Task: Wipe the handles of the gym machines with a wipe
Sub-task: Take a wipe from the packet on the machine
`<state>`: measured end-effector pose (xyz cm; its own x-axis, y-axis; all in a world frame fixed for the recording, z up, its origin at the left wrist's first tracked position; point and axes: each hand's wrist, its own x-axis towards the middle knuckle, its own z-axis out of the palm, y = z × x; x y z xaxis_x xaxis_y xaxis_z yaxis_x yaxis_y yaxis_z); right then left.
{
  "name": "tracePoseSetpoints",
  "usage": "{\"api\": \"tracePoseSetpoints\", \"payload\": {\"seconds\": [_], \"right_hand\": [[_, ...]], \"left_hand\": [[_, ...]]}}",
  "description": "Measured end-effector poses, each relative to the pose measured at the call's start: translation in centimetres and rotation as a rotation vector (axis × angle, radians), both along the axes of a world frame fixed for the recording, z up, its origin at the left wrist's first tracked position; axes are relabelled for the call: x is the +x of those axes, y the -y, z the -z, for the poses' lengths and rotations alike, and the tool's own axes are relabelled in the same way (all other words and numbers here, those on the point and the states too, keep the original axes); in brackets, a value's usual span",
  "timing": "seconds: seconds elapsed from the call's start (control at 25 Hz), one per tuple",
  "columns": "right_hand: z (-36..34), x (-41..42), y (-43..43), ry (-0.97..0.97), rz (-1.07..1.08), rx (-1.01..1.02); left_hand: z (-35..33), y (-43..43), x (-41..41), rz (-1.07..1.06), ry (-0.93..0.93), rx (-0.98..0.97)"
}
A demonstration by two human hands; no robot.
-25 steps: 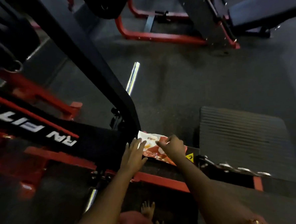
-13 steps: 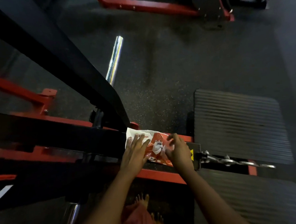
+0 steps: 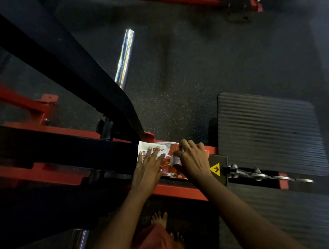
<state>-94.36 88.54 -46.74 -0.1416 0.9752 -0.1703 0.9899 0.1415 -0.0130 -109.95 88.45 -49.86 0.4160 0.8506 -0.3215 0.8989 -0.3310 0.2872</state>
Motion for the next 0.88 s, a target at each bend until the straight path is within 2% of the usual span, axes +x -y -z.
{"api": "tracePoseSetpoints", "payload": {"seconds": [0.2, 0.32, 0.44, 0.52, 0.64, 0.72, 0.8, 0.88], "right_hand": [[-0.7, 0.0, 0.1, -0.119, 0.038, 0.021], [-1.2, 0.6, 0.6, -0.417, 0.130, 0.014], [-3.1, 1.1, 1.5, -0.809, 0.380, 0.009], [-4.8, 1.3, 2.0, -0.952, 0.464, 0.040], [-7.3, 1.7, 3.2, -1.048, 0.511, 0.066], [-9.2, 1.7, 4.4, -1.066, 0.548, 0.104], [-12.1, 1.1, 6.1, -1.118, 0.568, 0.092], [-15.7, 0.0, 8.4, -1.157, 0.580, 0.064]], "left_hand": [[0.0, 0.2, 0.0, -0.009, -0.036, -0.024], [0.0, 0.3, -0.2, -0.034, -0.026, -0.028], [0.4, 0.8, -0.1, -0.056, 0.063, 0.008], [0.3, 0.8, -0.2, -0.057, 0.090, 0.014], [-1.3, 0.7, -0.1, -0.030, 0.041, 0.005], [-3.8, 1.3, -0.5, -0.017, 0.094, 0.032], [-7.9, 3.6, -1.4, -0.011, 0.092, 0.053], [-12.7, 7.7, -2.6, -0.043, 0.074, -0.009]]}}
